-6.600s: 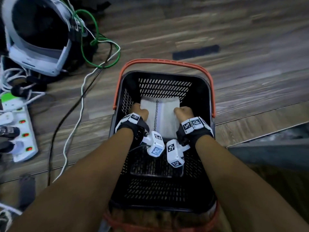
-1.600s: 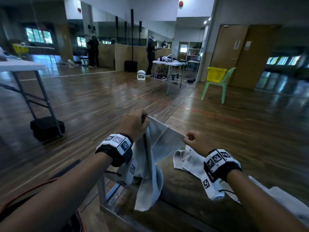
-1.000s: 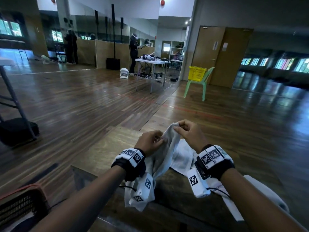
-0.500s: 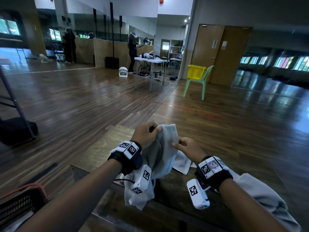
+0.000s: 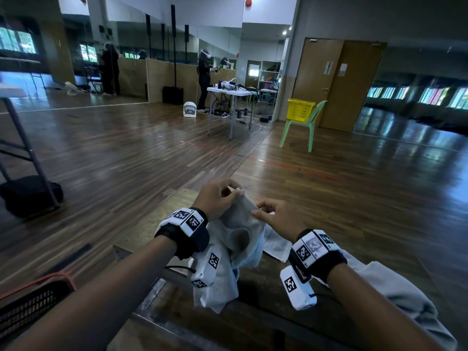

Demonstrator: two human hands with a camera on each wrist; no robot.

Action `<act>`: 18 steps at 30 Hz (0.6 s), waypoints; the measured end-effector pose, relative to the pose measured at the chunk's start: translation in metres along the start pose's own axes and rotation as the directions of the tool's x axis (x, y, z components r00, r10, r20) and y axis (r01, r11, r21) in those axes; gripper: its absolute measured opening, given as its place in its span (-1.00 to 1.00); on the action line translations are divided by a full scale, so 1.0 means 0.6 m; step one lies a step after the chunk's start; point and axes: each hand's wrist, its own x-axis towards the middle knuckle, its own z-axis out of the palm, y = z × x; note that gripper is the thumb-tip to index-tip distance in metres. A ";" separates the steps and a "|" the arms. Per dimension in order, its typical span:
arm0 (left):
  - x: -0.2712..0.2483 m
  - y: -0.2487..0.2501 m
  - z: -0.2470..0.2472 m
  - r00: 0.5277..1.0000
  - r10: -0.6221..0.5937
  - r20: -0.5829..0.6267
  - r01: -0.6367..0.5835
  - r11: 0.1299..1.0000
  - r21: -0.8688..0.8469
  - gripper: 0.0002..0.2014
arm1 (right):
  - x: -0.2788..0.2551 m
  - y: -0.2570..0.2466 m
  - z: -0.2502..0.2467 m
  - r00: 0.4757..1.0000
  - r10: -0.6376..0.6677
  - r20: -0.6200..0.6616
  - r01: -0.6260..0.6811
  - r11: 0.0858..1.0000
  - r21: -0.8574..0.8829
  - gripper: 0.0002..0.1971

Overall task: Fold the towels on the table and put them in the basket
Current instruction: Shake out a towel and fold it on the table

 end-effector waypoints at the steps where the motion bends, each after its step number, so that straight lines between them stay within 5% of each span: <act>1: 0.001 0.001 -0.002 1.000 0.020 0.008 -0.020 1.000 0.015 -0.92 | -0.003 0.002 -0.001 1.000 0.012 0.022 -0.012 1.000 -0.020 -0.85; 6: 0.023 0.010 -0.026 0.992 0.115 -0.059 -0.110 0.991 0.078 -0.95 | -0.018 0.048 -0.014 0.990 0.127 0.065 -0.110 0.969 -0.221 -0.77; 13: 0.065 0.046 -0.104 0.958 0.177 -0.225 -0.146 0.978 0.149 -0.92 | -0.059 0.070 -0.116 0.973 0.220 -0.071 -0.230 0.905 -0.358 -0.86; 18: 0.090 0.086 -0.161 0.942 0.231 -0.244 -0.171 0.955 0.242 -0.88 | -0.080 0.022 -0.223 0.972 0.136 -0.189 -0.202 0.896 -0.396 -0.92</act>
